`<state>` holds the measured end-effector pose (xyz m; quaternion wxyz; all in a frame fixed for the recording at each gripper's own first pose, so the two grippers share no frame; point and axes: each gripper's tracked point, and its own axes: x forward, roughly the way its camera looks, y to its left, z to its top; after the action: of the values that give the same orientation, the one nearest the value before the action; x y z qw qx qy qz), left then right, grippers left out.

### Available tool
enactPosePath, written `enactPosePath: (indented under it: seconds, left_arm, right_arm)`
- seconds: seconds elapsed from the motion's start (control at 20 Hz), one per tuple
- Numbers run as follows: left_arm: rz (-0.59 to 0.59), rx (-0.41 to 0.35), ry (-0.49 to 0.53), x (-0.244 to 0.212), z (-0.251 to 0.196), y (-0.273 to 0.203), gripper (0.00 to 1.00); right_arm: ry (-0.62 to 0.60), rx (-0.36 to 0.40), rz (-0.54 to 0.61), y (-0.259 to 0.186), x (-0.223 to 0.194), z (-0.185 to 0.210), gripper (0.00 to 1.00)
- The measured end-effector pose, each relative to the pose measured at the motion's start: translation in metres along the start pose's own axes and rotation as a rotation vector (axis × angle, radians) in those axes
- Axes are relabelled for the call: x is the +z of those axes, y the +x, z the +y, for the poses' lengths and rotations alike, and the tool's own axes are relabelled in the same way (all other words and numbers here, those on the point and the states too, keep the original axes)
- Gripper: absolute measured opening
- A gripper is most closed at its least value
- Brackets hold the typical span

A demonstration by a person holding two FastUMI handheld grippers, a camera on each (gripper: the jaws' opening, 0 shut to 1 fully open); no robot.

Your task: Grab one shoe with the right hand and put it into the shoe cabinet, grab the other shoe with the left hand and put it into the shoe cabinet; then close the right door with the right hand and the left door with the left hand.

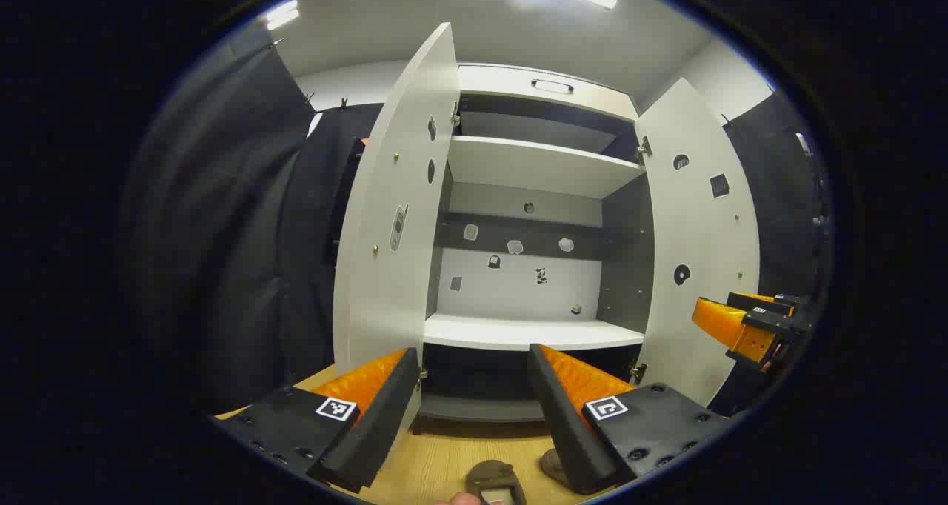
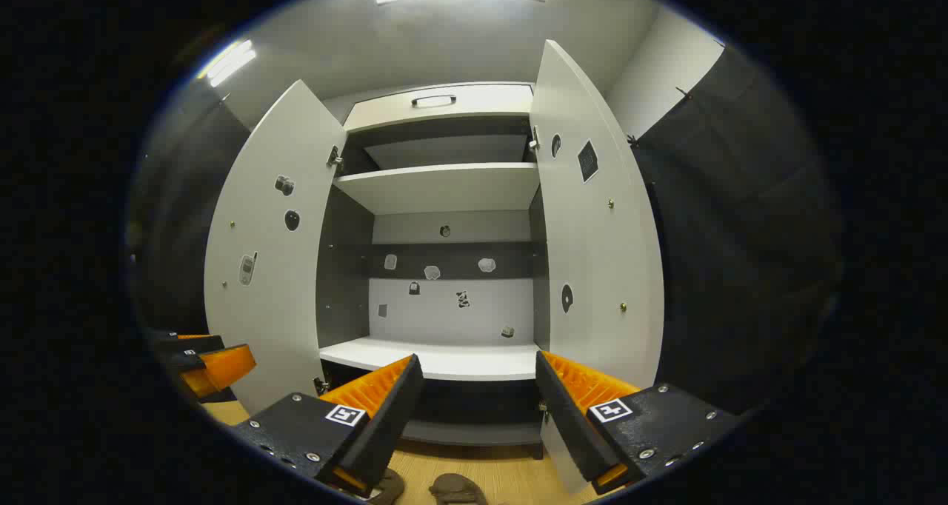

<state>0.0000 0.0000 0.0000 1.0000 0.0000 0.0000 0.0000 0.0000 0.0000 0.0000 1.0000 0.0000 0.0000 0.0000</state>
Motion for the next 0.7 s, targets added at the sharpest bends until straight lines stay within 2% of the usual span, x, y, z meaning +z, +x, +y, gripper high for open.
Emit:
enactPosePath:
  seconds: [0.7]
  left_arm:
    - [-0.005, 0.003, 0.027, 0.0023, 0.0003, 0.0065, 0.96]
  right_arm:
    - [0.011, -0.012, -0.017, 0.0074, 0.0015, -0.0040, 0.94]
